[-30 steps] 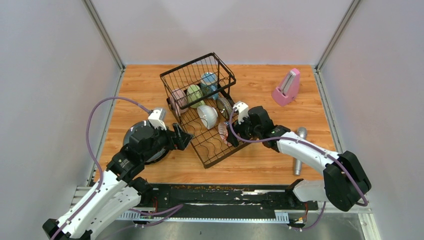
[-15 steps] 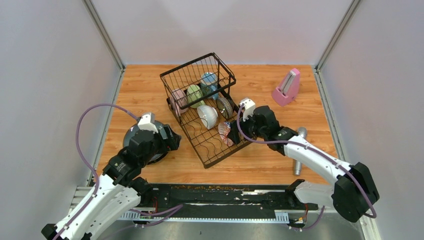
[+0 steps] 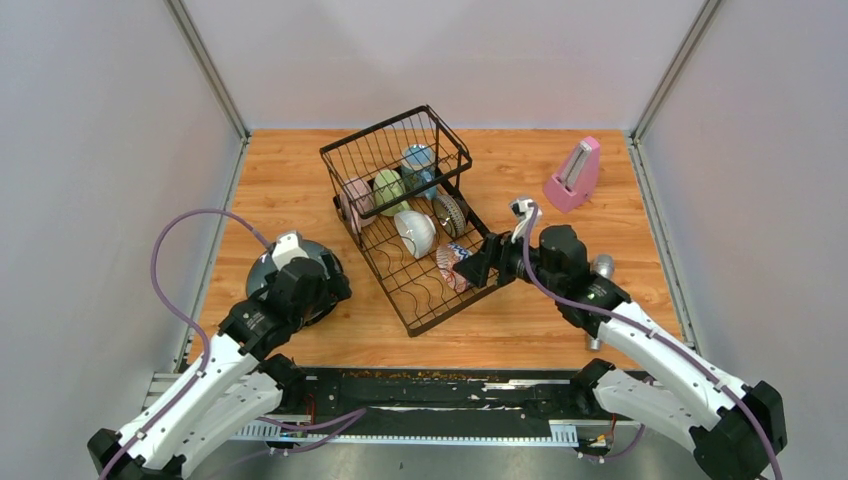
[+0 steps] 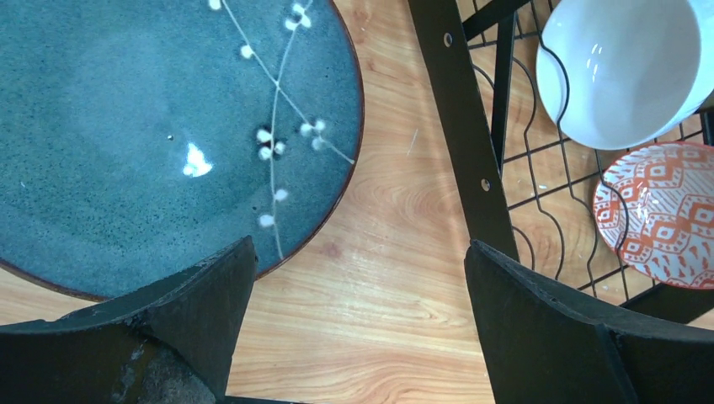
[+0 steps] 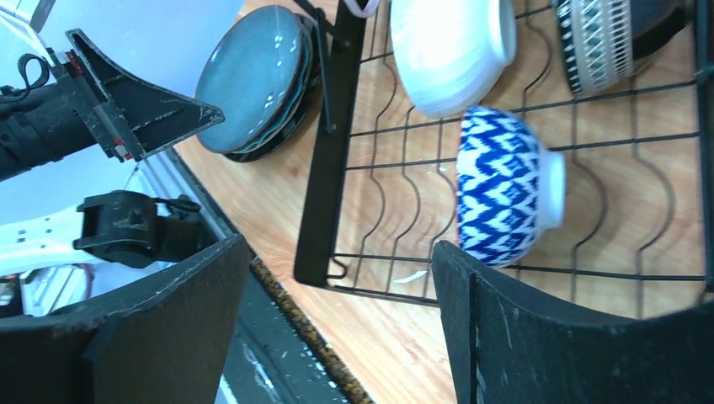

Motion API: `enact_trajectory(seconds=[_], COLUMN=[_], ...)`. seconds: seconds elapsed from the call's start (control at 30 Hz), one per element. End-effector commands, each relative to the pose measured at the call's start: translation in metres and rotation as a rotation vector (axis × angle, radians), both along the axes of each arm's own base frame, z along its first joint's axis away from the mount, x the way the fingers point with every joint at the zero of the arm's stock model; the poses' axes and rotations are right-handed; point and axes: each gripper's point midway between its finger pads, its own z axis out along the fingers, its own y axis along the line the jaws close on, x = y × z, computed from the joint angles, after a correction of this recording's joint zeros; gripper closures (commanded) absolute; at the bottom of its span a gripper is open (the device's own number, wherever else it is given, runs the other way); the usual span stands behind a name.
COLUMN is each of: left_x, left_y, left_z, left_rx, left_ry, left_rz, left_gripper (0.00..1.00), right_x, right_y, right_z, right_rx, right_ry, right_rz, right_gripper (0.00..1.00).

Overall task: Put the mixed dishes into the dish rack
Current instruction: Insert the bowl into the dish rack, then adjust the dish rack at the center of the board.

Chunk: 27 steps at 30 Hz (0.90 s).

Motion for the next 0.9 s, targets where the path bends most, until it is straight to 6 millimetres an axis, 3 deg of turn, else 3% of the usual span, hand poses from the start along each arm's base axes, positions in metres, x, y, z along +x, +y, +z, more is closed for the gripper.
enact_trajectory(seconds=[0.0, 0.07, 0.13, 0.2, 0.33, 0.47, 0.7, 0.87], left_x=[0.004, 0.005, 0.008, 0.009, 0.017, 0.023, 0.029, 0.030], left_y=[0.012, 0.011, 0.005, -0.008, -0.037, -0.072, -0.102, -0.108], left_z=[0.011, 0.011, 0.014, 0.015, 0.019, 0.024, 0.012, -0.005], left_rx=[-0.015, -0.026, -0.053, -0.098, -0.169, -0.252, -0.310, -0.308], left_ry=[-0.050, -0.051, -0.059, -0.047, -0.054, -0.059, 0.002, 0.047], left_rz=[0.078, 0.068, 0.039, -0.014, -0.129, -0.275, -0.376, -0.390], left_gripper=[0.00, 0.00, 0.00, 0.00, 0.00, 0.00, 0.00, 0.00], right_x=[-0.008, 0.005, 0.038, 0.059, 0.093, 0.120, 0.123, 0.122], right_y=[0.020, 0.011, -0.023, -0.046, -0.074, -0.090, -0.071, -0.086], right_z=[0.008, -0.005, -0.012, -0.009, -0.013, -0.047, -0.086, -0.128], right_rx=[0.097, 0.032, -0.062, -0.111, -0.141, -0.208, -0.248, -0.340], right_ry=[0.060, 0.099, 0.096, 0.063, 0.099, 0.213, 0.337, 0.455], right_rz=[0.010, -0.093, -0.344, -0.431, -0.485, -0.457, -0.252, -0.332], right_gripper=[0.20, 0.18, 0.14, 0.13, 0.13, 0.12, 0.12, 0.13])
